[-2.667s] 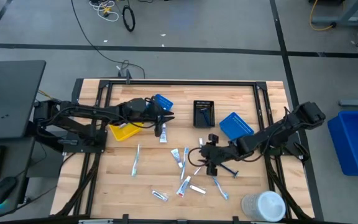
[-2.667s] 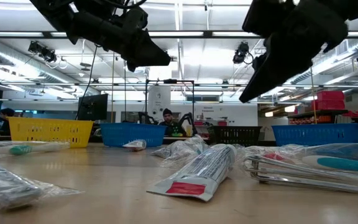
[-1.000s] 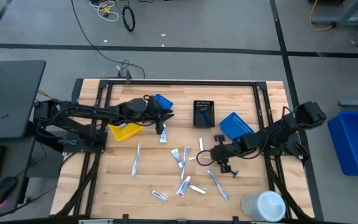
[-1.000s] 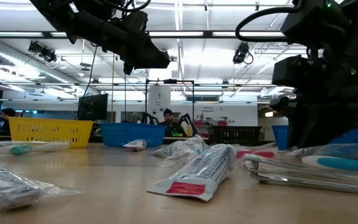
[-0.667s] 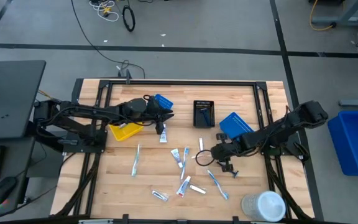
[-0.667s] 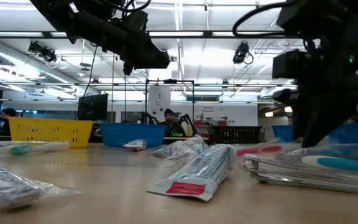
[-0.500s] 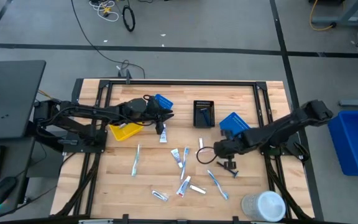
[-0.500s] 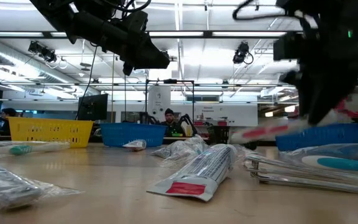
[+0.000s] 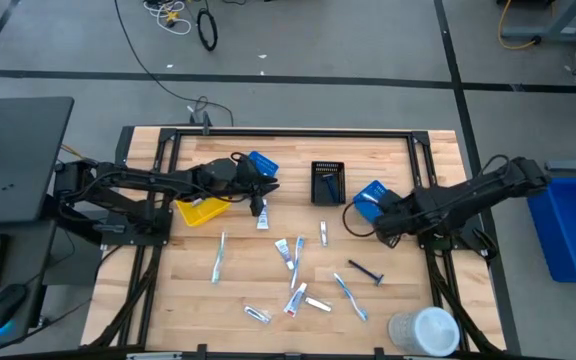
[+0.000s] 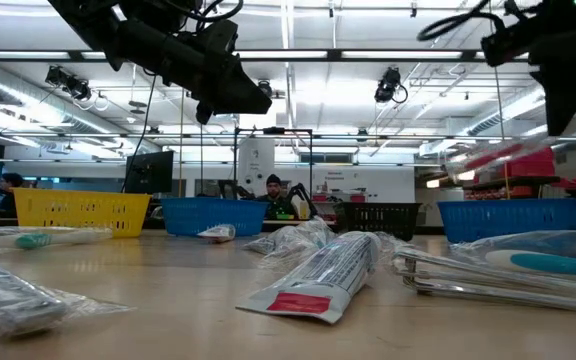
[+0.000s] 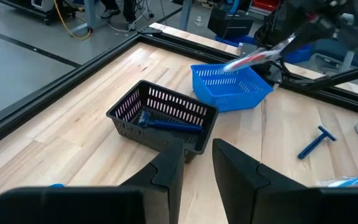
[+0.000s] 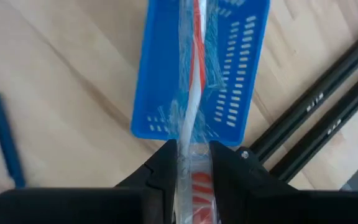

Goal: Pick & Place Travel size toiletries
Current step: Put the orange toothbrush into the right blue bin

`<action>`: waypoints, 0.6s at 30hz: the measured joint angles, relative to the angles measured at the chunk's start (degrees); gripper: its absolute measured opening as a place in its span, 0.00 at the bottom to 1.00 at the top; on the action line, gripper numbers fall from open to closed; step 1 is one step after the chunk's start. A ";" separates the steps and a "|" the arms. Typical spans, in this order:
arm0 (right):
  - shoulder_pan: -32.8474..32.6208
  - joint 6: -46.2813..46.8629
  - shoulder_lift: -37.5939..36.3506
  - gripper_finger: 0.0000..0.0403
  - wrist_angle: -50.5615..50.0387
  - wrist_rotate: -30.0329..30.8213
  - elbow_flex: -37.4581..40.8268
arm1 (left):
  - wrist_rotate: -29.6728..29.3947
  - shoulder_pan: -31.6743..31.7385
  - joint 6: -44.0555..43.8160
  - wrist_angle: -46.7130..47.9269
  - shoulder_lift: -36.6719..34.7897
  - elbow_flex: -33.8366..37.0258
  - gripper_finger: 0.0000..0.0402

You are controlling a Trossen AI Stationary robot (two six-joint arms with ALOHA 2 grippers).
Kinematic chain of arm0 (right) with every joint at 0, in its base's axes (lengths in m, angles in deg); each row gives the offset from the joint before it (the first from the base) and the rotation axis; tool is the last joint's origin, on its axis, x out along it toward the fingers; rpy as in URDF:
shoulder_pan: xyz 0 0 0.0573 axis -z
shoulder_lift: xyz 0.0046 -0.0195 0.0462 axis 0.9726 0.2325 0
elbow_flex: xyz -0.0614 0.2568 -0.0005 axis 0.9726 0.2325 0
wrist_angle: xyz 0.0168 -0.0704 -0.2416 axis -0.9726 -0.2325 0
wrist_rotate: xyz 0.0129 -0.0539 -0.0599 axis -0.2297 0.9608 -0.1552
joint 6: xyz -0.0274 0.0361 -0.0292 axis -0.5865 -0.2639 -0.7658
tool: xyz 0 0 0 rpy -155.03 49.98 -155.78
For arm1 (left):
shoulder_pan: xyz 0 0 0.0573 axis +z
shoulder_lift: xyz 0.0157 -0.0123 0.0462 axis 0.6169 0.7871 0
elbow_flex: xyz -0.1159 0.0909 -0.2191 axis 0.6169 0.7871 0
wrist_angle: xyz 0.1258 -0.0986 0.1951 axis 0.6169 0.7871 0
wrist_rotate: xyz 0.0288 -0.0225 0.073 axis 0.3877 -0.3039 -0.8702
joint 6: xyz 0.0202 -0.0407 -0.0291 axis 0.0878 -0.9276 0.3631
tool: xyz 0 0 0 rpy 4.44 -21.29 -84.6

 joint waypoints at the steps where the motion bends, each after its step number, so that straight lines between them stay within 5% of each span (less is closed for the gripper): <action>1: 0.34 0.38 -0.03 0.21 0.14 -0.03 0.59 | 0.00 0.00 -0.12 0.00 0.00 0.00 0.23; 9: 4.84 -1.60 0.21 0.21 0.79 -0.03 5.48 | 0.02 0.00 -0.38 0.00 0.00 0.00 0.23; 18: 9.37 -18.46 0.25 0.22 15.08 -0.55 12.64 | 0.02 0.00 -0.40 0.02 0.00 0.00 0.23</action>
